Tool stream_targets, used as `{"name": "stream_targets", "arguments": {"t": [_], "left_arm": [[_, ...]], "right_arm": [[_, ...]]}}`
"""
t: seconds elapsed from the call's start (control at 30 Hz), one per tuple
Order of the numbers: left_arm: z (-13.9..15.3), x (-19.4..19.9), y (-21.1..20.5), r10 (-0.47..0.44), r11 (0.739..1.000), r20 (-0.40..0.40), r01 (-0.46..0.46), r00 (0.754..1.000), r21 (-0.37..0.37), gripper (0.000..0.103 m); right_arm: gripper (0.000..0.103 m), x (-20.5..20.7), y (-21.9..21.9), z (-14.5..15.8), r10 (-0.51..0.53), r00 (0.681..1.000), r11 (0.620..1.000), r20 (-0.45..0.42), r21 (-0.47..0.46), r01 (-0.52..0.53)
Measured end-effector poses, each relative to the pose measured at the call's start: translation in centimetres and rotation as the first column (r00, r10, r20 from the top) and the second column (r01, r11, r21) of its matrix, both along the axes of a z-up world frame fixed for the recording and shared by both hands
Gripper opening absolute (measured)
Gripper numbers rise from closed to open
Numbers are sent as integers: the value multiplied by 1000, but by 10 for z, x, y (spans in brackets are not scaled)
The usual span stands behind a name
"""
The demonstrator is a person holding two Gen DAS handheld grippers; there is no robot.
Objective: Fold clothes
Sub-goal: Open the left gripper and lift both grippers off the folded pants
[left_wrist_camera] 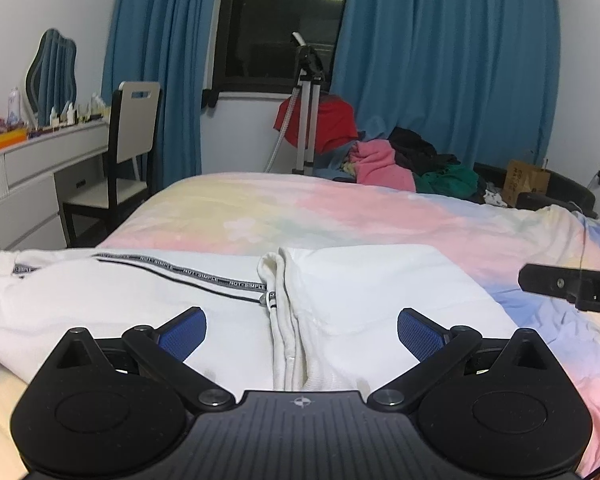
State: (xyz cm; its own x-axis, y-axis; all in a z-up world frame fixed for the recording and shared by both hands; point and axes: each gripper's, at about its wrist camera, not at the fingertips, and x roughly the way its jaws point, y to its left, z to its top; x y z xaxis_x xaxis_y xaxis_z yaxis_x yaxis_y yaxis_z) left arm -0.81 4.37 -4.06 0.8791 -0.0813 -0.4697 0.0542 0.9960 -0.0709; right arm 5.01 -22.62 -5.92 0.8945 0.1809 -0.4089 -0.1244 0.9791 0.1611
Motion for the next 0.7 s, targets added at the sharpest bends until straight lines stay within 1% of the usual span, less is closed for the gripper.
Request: {"name": "stream_targets", "arguments": {"t": [0.13, 0.23, 0.37, 0.43, 0.47, 0.53, 0.57, 0.6, 0.63, 0.67, 0.7], "left_arm": [[-2, 8, 12, 33, 999, -35, -34, 999, -35, 103], [-1, 13, 28, 83, 992, -72, -89, 994, -87, 103], [4, 18, 62, 182, 970, -121, -199, 976, -142, 103], [6, 19, 86, 235, 946, -152, -262, 960, -189, 103], [7, 18, 103, 264, 925, -174, -300, 949, -233, 103], [7, 15, 138, 320, 864, -227, -382, 920, -328, 103], [6, 12, 156, 350, 825, -258, -426, 901, -371, 103], [3, 9, 174, 380, 780, -293, -474, 877, -409, 103], [-1, 5, 192, 407, 722, -330, -521, 852, -455, 103], [-9, -3, 209, 423, 645, -371, -562, 827, -518, 103], [-18, -10, 223, 429, 576, -408, -592, 806, -564, 103]], "right_arm": [[87, 0, 1, -3, -3, 1000, 1000, -13, 2, 3], [87, -2, 3, -3, 2, 1000, 1000, -9, -3, -2], [87, -5, 3, -3, 9, 1000, 1000, -6, -10, -9], [87, -5, 4, -3, 14, 1000, 1000, -9, -13, -15], [87, -6, 3, -2, 14, 1000, 1000, -10, -14, -15], [87, -7, 3, -2, 13, 1000, 1000, -13, -14, -13], [87, -7, 2, -2, 11, 1000, 1000, -14, -14, -11], [87, -7, 2, -2, 9, 1000, 1000, -17, -13, -9], [87, -8, 2, -2, 6, 1000, 1000, -19, -13, -6], [87, -8, 2, -3, 3, 1000, 1000, -23, -14, -3], [87, -8, 2, -3, 1, 1000, 1000, -28, -13, -1]]}}
